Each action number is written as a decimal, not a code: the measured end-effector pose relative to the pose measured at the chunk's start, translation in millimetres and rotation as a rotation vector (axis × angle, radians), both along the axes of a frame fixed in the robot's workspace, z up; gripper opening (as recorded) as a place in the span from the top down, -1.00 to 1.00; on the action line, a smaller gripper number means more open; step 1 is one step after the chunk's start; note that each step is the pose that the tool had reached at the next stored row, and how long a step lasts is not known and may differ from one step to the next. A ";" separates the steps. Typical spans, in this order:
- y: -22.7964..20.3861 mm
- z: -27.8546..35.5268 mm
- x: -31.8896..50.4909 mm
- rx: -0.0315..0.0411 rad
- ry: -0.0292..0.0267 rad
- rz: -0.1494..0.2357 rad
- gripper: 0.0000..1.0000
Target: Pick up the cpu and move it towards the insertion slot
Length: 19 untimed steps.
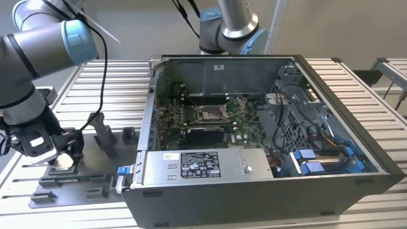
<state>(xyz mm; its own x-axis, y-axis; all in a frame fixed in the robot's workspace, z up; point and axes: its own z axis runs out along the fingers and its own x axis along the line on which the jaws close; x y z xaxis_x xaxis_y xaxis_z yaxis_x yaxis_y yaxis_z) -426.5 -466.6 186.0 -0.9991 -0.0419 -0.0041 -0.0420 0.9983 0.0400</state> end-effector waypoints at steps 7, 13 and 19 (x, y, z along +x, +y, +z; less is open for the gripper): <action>0.0 0.0 0.0 0.0000 0.0000 0.000 1.00; 0.0 0.0 0.0 0.0000 0.0000 0.000 1.00; 0.0 0.0 0.0 0.0001 -0.0001 0.001 1.00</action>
